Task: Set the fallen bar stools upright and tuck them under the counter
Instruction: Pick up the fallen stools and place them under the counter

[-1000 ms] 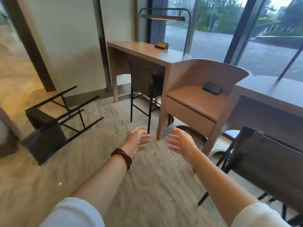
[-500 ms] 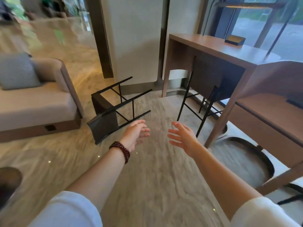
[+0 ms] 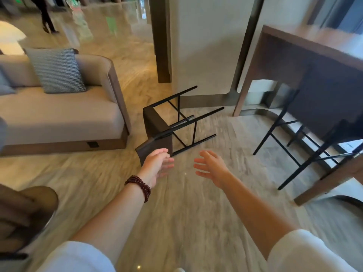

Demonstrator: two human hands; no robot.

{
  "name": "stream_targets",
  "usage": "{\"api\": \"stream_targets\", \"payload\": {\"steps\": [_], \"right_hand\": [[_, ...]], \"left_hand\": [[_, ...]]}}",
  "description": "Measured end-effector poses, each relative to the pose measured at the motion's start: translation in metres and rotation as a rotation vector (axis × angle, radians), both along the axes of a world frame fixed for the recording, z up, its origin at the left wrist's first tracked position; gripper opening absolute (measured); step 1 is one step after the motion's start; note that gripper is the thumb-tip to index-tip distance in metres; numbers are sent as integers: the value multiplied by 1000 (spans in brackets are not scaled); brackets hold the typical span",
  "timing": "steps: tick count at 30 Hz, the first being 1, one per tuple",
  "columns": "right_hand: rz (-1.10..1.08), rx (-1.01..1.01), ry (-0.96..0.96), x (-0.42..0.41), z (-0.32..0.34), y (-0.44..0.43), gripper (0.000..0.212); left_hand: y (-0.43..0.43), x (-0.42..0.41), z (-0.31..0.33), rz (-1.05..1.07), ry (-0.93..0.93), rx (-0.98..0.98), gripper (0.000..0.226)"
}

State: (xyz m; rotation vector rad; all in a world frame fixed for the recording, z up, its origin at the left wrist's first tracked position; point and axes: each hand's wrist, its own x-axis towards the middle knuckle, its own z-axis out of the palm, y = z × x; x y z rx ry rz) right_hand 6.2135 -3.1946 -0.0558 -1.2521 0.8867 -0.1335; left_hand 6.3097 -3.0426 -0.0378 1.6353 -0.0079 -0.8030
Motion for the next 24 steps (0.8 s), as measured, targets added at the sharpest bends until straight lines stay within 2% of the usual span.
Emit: {"api": "stream_targets", "payload": {"steps": [5,11,20,24], "right_hand": [[52,6,66,107,-20,-15,35],[105,-8,98,218,-45,-20,32],[-43,174,196,378,-113,-16,24],[-35,202,245,443,-155,-23,25]], "left_hand": [[-6,94,-22,65,53,18,26],[-9,197,-53,110,122,33,26],[-18,357,-131,85,259,112,24],[-29,413,-175,104,329,152,25]]}}
